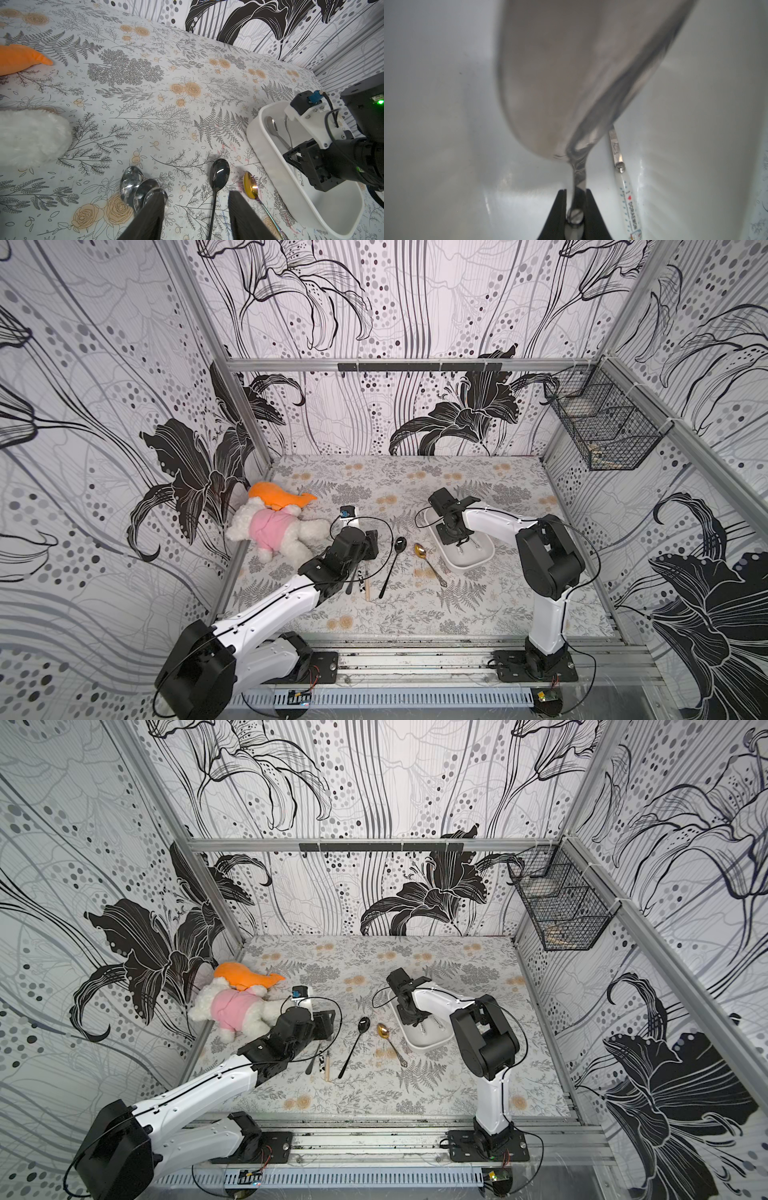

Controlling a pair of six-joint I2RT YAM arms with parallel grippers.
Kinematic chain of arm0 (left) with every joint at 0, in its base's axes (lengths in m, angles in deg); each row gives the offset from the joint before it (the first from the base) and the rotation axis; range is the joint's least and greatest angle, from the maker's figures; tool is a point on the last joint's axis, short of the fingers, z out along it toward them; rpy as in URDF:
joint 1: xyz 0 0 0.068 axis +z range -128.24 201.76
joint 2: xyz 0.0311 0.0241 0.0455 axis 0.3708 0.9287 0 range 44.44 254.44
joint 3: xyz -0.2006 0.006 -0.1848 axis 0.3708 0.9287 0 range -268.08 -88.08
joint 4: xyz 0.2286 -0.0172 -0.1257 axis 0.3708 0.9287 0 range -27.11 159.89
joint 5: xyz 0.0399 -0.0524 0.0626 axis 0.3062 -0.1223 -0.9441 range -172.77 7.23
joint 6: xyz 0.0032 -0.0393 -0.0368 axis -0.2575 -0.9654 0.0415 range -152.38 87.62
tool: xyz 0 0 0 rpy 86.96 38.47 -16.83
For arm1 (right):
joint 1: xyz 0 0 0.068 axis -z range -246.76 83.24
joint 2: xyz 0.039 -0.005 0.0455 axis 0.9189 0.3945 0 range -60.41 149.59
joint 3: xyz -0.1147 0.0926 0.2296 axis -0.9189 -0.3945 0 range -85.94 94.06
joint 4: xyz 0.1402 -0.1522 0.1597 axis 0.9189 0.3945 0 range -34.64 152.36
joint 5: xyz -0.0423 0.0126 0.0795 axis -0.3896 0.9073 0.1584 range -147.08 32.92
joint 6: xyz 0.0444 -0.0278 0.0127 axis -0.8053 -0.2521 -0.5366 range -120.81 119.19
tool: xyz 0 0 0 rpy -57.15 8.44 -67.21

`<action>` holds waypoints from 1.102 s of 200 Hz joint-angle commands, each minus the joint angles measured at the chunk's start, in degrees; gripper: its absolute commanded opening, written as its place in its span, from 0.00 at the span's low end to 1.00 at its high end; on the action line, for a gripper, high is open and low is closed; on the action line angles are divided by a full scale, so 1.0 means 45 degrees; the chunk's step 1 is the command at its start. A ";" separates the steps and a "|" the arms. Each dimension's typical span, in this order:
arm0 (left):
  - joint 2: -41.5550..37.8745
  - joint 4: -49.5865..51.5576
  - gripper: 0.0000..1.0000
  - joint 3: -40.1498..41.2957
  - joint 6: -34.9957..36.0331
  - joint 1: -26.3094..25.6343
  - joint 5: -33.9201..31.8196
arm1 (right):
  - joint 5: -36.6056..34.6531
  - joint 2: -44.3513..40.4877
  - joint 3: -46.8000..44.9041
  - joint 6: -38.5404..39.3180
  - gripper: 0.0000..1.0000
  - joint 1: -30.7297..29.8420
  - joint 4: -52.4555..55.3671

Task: Put the spoon into the storage box
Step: Place the spoon in the storage box.

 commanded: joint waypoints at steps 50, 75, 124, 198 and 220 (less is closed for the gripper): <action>-0.0215 -0.0187 0.56 0.0029 0.0197 0.0063 -0.0097 | -0.0393 0.0538 0.0373 0.0224 0.18 -0.0128 0.0519; -0.0111 -0.0166 0.56 0.0020 0.0143 0.0060 -0.0089 | -0.0319 0.0662 0.0373 0.0224 0.20 -0.0148 0.0522; -0.0093 -0.0128 0.56 0.0040 -0.0112 0.0056 -0.0261 | 0.0102 0.0804 0.0106 0.0243 0.23 -0.0157 0.0318; 0.0055 -0.0027 0.56 -0.0063 -0.0142 0.0058 0.0089 | -0.0508 0.1252 0.0080 -0.0029 0.22 -0.0121 0.0159; 0.0126 0.0042 0.56 -0.0110 -0.0215 0.0054 0.0361 | -0.0556 0.1149 0.0065 -0.0180 0.21 -0.0021 0.0020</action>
